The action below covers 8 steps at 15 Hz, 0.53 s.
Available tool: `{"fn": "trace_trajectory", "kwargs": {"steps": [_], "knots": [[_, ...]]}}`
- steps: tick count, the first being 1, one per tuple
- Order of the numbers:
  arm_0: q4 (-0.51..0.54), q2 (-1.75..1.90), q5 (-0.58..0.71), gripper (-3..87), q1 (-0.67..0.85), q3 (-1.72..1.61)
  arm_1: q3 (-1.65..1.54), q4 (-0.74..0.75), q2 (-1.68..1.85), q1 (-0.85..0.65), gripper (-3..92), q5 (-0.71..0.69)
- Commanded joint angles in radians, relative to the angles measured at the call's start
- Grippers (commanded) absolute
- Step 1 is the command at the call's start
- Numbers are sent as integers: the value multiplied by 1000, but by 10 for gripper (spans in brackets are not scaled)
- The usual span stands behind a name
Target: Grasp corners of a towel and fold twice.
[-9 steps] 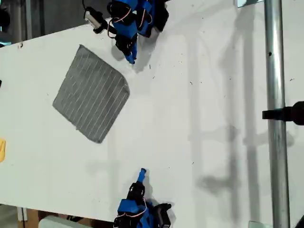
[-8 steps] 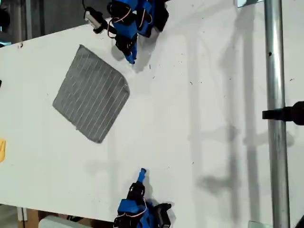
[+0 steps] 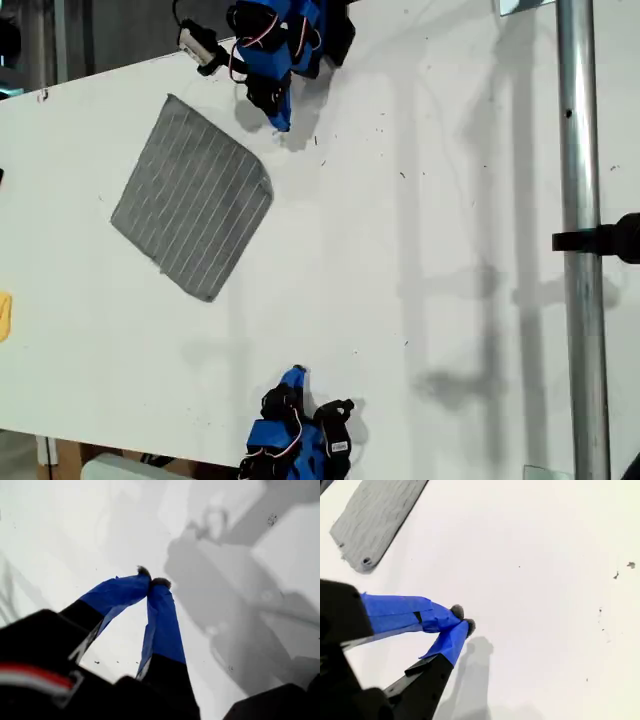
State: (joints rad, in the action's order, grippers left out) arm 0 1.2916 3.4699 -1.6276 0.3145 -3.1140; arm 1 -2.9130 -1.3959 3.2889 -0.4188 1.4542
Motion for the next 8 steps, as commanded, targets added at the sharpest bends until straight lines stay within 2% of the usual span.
{"fn": "trace_trajectory", "kwargs": {"steps": [1,8], "knots": [[2,5,-8,-28,11,-8,28,-6,2,5,-3,-12],[0,5,-9,-29,9,-8,38,-14,2,15,-3,-9]]}}
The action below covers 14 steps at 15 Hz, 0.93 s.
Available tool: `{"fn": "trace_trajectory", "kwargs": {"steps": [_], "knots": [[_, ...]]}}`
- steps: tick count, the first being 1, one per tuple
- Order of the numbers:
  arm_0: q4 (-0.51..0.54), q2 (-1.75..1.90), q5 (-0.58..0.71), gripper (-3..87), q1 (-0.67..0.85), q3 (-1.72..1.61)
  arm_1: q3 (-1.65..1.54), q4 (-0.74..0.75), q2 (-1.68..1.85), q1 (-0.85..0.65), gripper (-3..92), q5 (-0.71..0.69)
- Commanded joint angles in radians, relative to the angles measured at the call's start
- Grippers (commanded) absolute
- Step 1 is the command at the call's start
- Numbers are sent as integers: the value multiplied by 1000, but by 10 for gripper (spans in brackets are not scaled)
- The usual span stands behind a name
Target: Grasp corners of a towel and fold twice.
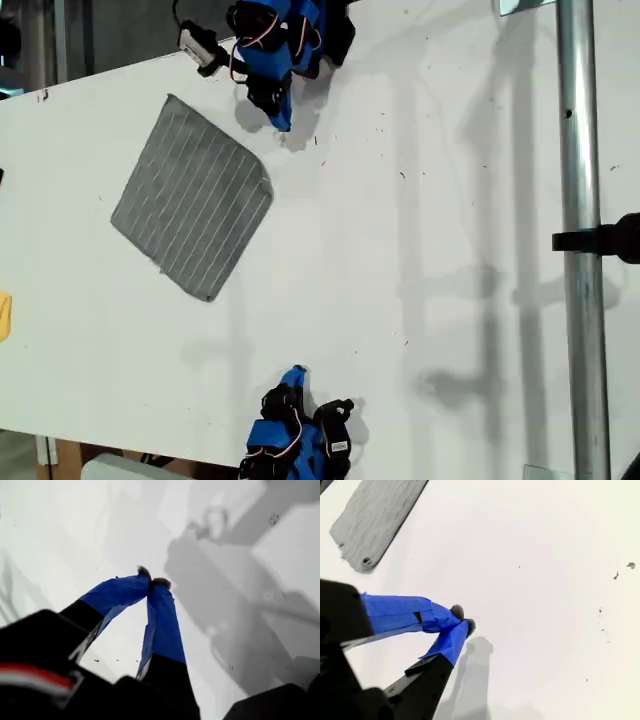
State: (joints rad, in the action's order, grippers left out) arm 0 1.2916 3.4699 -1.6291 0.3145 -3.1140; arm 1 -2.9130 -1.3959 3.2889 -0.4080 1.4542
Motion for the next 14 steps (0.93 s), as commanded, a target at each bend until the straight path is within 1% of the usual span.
{"fn": "trace_trajectory", "kwargs": {"steps": [1,4,6,9,11,14], "knots": [[0,5,-8,-29,9,-8,38,-14,2,3,-3,-9],[-26,5,3,-29,12,-6,54,-25,2,-12,-3,-11],[-46,3,15,-29,21,21,97,-66,2,-64,-3,-44],[-52,-37,20,-29,31,94,117,-66,2,-92,-3,-64],[-117,-195,40,-29,41,187,143,-69,2,-120,-3,-81],[-272,-658,127,-29,66,462,232,-48,-54,-219,-3,-170]]}}
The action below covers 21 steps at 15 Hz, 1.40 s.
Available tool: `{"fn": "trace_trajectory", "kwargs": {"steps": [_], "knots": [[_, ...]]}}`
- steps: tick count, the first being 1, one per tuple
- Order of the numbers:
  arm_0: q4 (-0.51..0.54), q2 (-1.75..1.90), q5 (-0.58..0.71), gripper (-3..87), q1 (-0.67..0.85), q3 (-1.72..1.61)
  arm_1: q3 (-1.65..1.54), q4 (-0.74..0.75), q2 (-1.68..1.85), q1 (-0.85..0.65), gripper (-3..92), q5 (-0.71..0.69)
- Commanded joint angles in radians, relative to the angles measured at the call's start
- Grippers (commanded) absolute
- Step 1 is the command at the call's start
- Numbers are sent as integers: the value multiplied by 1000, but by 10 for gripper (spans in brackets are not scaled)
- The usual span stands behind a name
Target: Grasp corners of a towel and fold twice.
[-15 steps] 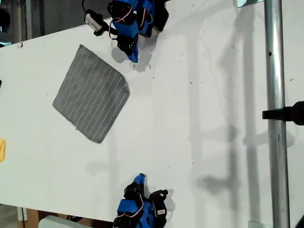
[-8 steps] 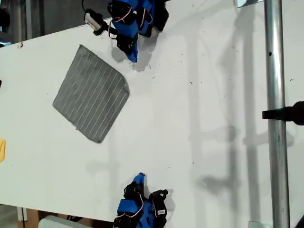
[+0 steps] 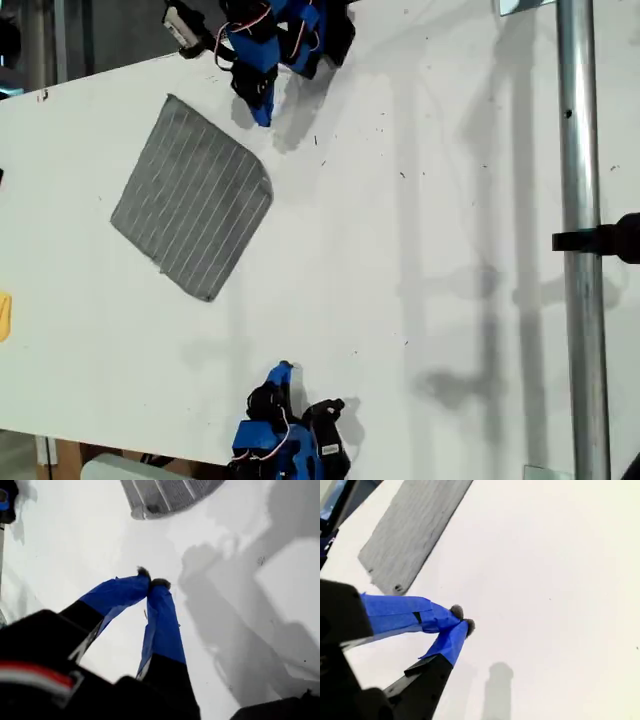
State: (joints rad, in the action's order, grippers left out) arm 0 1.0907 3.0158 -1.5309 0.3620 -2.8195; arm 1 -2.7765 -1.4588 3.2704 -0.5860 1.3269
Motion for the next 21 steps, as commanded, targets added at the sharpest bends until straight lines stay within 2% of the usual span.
{"fn": "trace_trajectory", "kwargs": {"steps": [1,2,4,13,17,21], "knots": [[-100,-347,61,-29,23,272,149,54,-123,-80,-3,-86],[-130,-445,98,-29,37,353,209,91,-224,-118,-3,-127],[-124,-569,155,-29,69,492,310,153,-374,-183,-3,-207],[-64,-951,302,-29,190,887,900,183,-996,-517,-3,-517],[-52,-1086,342,-29,232,1025,1043,209,-1177,-629,-3,-578],[-32,-1239,368,-29,261,1170,1157,239,-1335,-669,-3,-607]]}}
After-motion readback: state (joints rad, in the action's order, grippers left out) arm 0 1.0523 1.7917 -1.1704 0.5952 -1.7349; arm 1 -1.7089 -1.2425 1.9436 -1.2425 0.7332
